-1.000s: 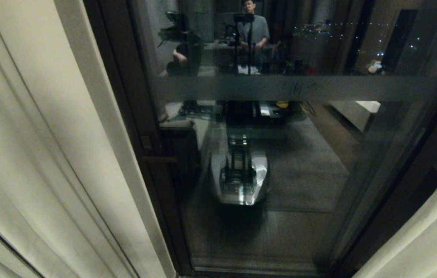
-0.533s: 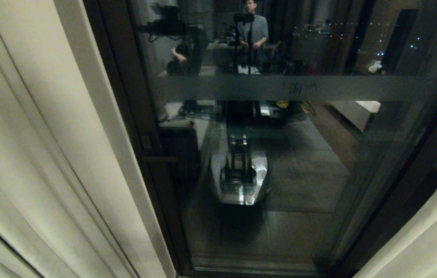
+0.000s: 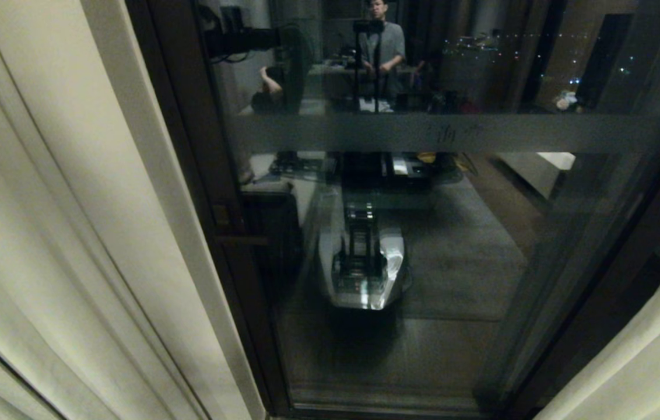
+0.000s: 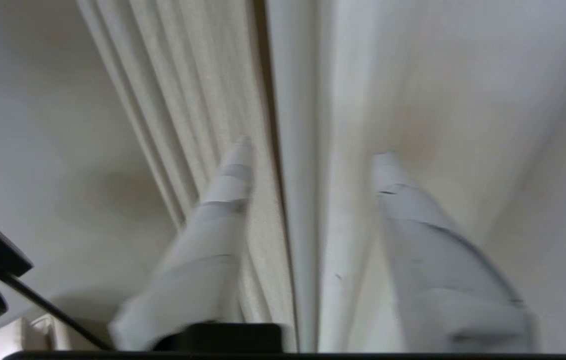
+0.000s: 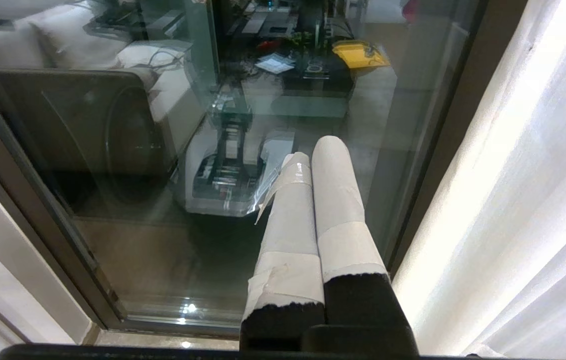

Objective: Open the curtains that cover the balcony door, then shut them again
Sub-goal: Close the inner curtains on both sides

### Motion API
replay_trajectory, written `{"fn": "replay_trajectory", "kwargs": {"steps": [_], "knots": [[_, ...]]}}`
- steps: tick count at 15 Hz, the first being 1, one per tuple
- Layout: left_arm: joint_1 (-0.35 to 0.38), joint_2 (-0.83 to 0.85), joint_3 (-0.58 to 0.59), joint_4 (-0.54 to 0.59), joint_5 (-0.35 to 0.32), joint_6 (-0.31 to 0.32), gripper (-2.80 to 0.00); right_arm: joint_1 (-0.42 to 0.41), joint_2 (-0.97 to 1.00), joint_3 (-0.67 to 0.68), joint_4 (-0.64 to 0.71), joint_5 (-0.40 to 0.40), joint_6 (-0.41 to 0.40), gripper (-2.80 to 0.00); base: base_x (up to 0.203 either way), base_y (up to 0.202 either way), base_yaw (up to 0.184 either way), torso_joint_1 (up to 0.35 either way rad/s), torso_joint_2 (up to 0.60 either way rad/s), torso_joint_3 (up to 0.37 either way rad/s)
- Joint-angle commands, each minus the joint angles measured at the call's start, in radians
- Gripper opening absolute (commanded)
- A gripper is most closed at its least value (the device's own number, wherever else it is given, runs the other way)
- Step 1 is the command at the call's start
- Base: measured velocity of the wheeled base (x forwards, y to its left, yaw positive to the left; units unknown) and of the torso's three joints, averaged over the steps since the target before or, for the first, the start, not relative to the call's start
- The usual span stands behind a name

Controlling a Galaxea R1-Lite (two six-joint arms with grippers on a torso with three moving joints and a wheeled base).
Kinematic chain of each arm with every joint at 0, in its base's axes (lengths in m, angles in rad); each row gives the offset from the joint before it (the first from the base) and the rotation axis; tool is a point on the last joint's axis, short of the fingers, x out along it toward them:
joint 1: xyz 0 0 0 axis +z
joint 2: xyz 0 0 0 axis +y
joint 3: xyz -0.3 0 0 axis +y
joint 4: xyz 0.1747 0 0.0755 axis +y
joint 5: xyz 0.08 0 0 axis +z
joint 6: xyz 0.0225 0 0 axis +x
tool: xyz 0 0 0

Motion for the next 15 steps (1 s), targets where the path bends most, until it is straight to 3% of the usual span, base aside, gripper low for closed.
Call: {"fn": "replay_trajectory", "kwargs": {"steps": [1, 5, 9, 13, 15], "knots": [[0.055, 0.065, -0.030, -0.001, -0.038, -0.011, 0.00, 0.000, 0.000, 0.000, -0.001, 0.000, 0.000, -2.80, 0.000, 0.000, 0.000, 0.000, 0.00, 0.000], [0.115, 0.123, -0.068, -0.001, -0.115, -0.021, 0.00, 0.000, 0.000, 0.000, -0.001, 0.000, 0.000, -2.80, 0.000, 0.000, 0.000, 0.000, 0.00, 0.000], [0.129, 0.181, -0.124, -0.002, -0.191, -0.097, 0.00, 0.000, 0.000, 0.000, -0.001, 0.000, 0.000, -2.80, 0.000, 0.000, 0.000, 0.000, 0.00, 0.000], [0.131, 0.199, -0.155, -0.002, -0.378, -0.170, 0.00, 0.000, 0.000, 0.000, -0.001, 0.000, 0.000, -2.80, 0.000, 0.000, 0.000, 0.000, 0.00, 0.000], [0.131, 0.232, -0.200, -0.002, -0.428, -0.177, 0.00, 0.000, 0.000, 0.000, -0.001, 0.000, 0.000, -2.80, 0.000, 0.000, 0.000, 0.000, 0.00, 0.000]]}}
